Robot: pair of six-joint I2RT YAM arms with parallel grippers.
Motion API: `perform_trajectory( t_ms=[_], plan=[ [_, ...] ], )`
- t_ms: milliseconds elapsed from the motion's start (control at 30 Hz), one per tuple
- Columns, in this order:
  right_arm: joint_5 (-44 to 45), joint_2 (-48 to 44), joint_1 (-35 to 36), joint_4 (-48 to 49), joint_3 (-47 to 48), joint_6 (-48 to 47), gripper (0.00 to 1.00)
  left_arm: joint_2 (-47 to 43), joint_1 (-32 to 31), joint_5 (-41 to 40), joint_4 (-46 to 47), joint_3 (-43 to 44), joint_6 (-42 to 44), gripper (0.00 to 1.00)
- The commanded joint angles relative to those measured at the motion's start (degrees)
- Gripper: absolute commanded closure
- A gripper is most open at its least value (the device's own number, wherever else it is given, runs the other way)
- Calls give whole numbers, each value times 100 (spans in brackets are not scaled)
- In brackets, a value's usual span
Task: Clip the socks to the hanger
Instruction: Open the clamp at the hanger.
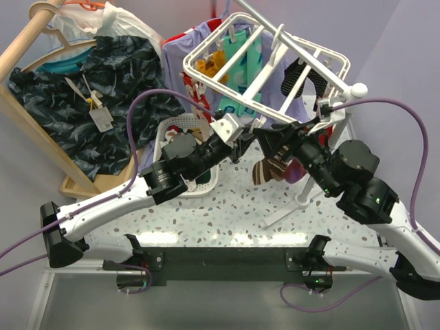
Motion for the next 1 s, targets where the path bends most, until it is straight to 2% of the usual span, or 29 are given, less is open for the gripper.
perform_trajectory(
  t_ms=[0, 167, 500, 833, 967],
  plan=[
    [507, 142, -25, 467, -116, 95, 33, -86, -152, 220, 34, 182, -184, 100],
    [850, 55, -16, 1185, -563, 51, 34, -86, -204, 220, 43, 138, -176, 100],
    [1202, 72, -25, 1811, -749, -151, 38, -51, -283, 203, -10, 94, -158, 100],
    [1290, 213, -51, 1970, -643, -397, 43, -24, -389, 167, -151, 67, -105, 100],
    [1316, 248, -69, 1970, -617, -441, 50, -24, -451, 167, -168, 58, -61, 100]
  ],
)
